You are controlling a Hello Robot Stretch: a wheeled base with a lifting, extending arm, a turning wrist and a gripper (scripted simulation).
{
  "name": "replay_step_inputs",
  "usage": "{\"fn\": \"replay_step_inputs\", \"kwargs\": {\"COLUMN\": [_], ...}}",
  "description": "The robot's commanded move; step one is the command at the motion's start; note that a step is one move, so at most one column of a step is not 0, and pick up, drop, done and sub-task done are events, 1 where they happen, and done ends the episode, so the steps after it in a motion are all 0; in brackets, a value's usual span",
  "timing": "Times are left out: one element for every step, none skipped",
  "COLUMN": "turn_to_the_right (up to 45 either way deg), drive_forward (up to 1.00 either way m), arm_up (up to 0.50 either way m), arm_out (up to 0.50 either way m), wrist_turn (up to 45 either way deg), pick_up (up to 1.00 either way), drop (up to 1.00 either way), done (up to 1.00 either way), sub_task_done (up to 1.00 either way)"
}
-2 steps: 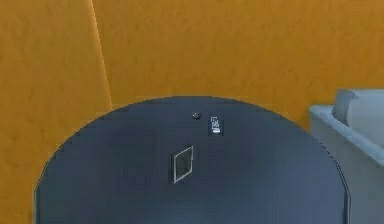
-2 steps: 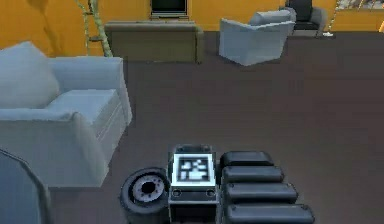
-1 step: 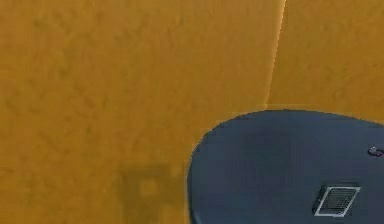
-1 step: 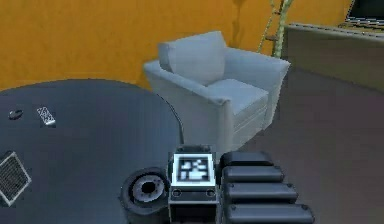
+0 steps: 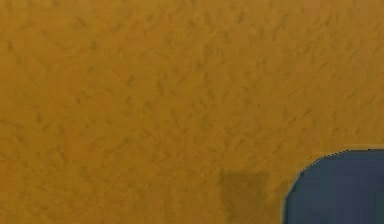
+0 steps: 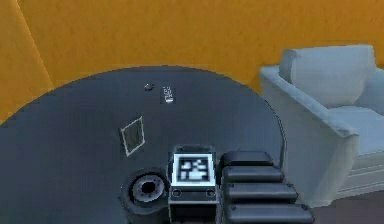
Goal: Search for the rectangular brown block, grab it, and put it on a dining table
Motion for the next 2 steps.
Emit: {"fn": "replay_step_inputs", "kwargs": {"turn_to_the_right": [0.0,0.0], "drive_forward": [0.0,0.0], "arm_up": [0.0,0.0], "arm_out": [0.48,0.0], "wrist_turn": [0.0,45.0], "pick_up": [0.0,0.0], "drop": [0.0,0.0], "done": [0.0,0.0], "sub_task_done": [0.0,0.0]}}
